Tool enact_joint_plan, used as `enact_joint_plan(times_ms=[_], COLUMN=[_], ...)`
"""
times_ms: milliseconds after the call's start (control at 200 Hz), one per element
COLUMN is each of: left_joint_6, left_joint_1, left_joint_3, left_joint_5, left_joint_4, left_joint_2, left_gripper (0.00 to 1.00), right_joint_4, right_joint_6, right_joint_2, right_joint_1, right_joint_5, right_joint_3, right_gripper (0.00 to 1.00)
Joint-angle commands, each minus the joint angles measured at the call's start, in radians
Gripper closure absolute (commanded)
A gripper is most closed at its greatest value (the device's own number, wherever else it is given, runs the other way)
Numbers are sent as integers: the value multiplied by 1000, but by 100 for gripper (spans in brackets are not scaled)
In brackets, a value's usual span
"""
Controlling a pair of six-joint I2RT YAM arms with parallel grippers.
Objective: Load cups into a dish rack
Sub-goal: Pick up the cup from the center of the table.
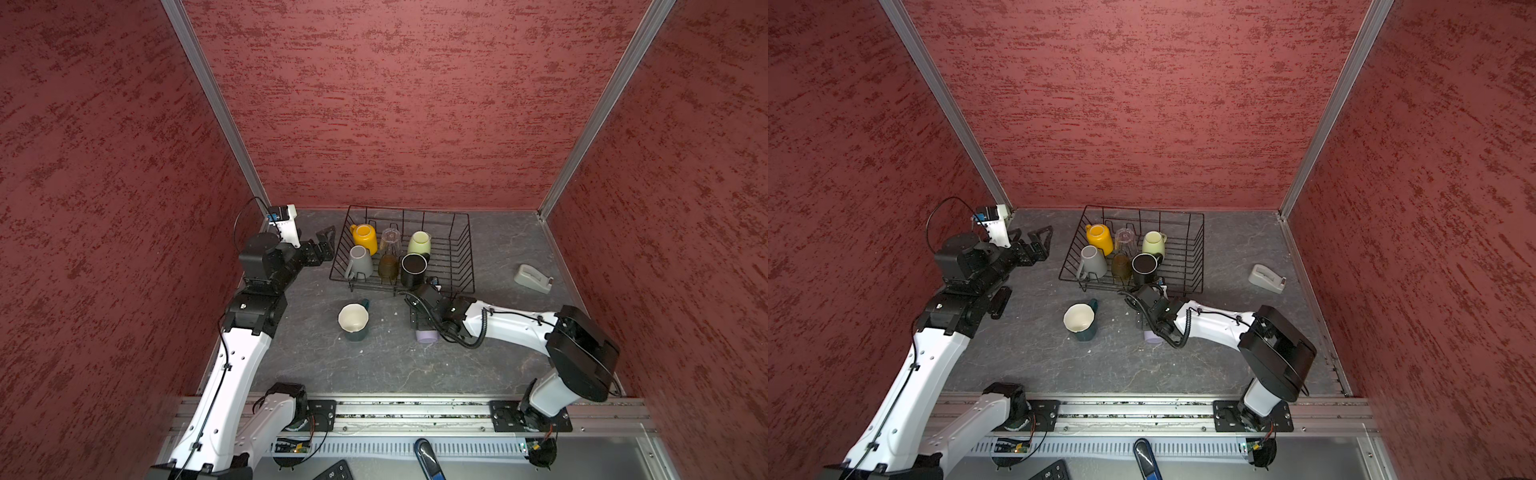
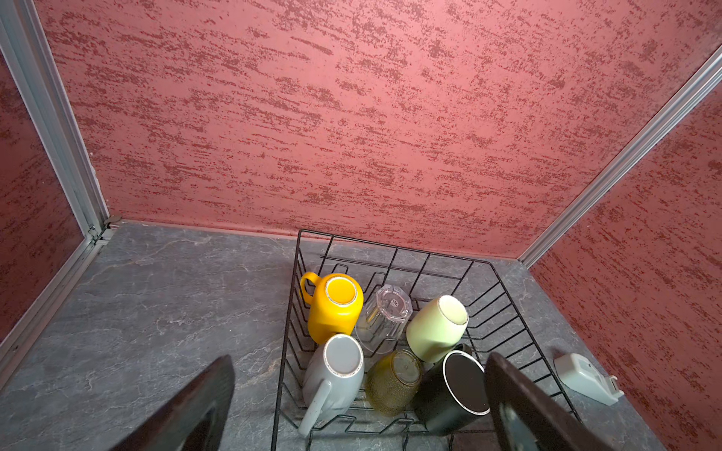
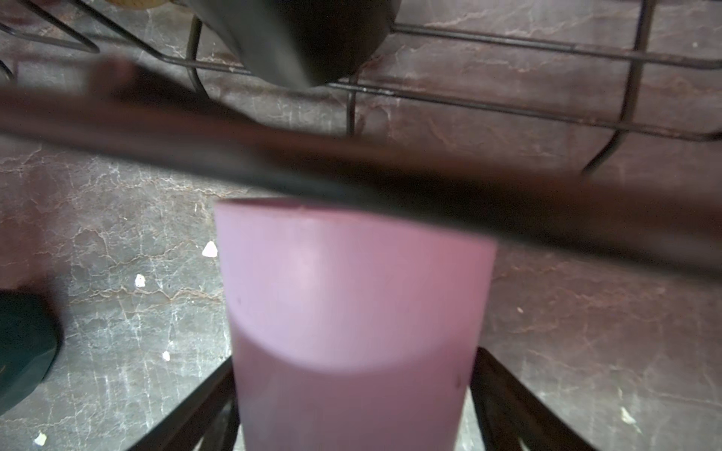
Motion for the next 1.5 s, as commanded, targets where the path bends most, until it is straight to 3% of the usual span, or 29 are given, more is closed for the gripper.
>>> enact_joint_plan(times_ms=[0,205,426,576,877,1112,1342,1498], left_joint_6=[-2,-4,-4,-1,-3,-7,-14,-21], left_joint_1=[11,12,15,15,13,13,14,13], left_joint_3=[-14,-18,-25,-39,-120,-127,-125,-127], left_joint_5=[17,24,37,52,82,93,92,96], left_joint_4=[21,28,38,53,169,187,193,201], left_joint_2=[-15,-19,-19,-30,-115,-141,-144,-149], left_gripper=[0,0,0,0,0,0,0,0], right_joint_4=[13,19,35,47,-24,-105,-193,-157], right_joint_6=[5,-16,-18,-18,-21,-26,-50,-21], right_joint_2=[4,10,26,15,-157,-327,-387,-443], right_joint_1=[6,5,5,5,18,55,125,131], right_joint_5=[43,36,18,5,-13,-77,-131,-142], right_joint_3=[0,-9,-19,-34,-74,-80,-29,-28], right_gripper=[17,24,22,33,45,48,51,52])
